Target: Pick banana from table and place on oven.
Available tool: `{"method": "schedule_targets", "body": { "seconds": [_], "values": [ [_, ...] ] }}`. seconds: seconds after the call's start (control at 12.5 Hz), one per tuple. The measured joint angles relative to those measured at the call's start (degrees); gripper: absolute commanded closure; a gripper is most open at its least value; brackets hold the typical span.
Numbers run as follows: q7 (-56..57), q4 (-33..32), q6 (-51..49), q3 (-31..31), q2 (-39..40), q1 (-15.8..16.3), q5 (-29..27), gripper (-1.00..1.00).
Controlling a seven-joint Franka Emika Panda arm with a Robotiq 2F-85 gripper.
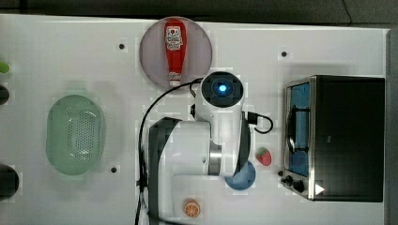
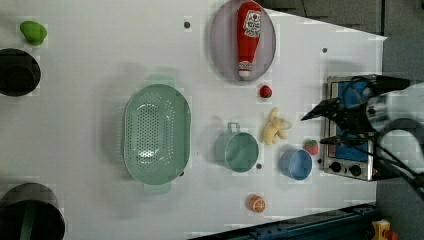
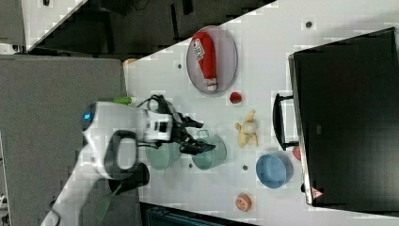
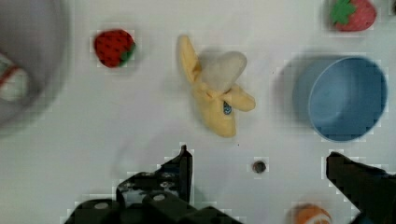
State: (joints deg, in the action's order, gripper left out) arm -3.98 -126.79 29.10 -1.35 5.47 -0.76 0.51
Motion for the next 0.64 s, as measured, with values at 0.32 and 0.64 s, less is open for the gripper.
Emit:
{"method": "schedule_targets", "body": {
  "seconds": [0.32, 0.64],
  "values": [
    [-0.04, -6.15, 13.57, 0.3, 2.21, 0.27, 0.02, -1.0],
    [-0.05, -8.73, 24.93, -0.01, 4.23, -0.23, 1.21, -1.0]
  ]
}}
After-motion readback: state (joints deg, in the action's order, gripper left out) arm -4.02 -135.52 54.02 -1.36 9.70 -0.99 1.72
